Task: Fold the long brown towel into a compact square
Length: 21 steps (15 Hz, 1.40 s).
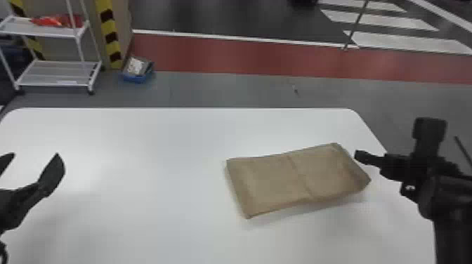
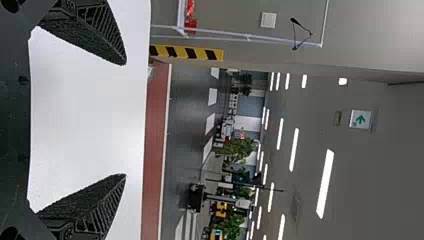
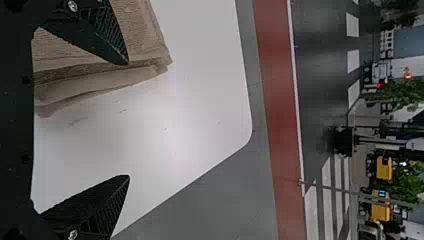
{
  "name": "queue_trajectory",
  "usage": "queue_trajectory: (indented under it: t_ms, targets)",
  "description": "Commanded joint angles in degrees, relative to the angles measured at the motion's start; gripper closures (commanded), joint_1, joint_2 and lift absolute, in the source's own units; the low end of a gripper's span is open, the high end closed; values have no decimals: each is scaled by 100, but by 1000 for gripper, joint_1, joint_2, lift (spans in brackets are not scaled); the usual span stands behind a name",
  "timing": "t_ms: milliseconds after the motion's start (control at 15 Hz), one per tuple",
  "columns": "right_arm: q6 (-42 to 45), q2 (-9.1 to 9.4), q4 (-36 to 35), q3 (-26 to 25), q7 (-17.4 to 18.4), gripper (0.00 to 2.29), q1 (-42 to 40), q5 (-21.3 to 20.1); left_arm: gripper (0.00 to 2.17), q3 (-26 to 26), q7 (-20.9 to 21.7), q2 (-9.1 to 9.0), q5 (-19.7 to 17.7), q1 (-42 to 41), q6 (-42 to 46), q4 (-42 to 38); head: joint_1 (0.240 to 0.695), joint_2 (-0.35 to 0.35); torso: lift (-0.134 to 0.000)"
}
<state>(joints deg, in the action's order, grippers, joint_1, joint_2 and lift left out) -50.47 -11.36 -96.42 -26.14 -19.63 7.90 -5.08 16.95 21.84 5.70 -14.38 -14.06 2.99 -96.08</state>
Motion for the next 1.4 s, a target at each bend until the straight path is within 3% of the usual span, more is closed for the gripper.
queue_trajectory:
  t_ms: [0, 467, 933, 1333]
  targets:
    - [515, -15, 493, 153, -103, 73, 177, -230, 73, 1, -49, 1, -39, -18, 285, 10, 695, -162, -125]
    - [1904, -33, 1539, 205, -393, 83, 265, -406, 73, -17, -189, -7, -56, -44, 636, 151, 695, -134, -125]
    - [2713, 29, 1794, 144, -551, 319, -16, -274, 76, -8, -145, 1, -56, -62, 636, 142, 695, -126, -125]
    - [2888, 64, 1882, 135, -577, 1180, -95, -195, 83, 1, -128, 1, -56, -79, 654, 142, 695, -118, -125]
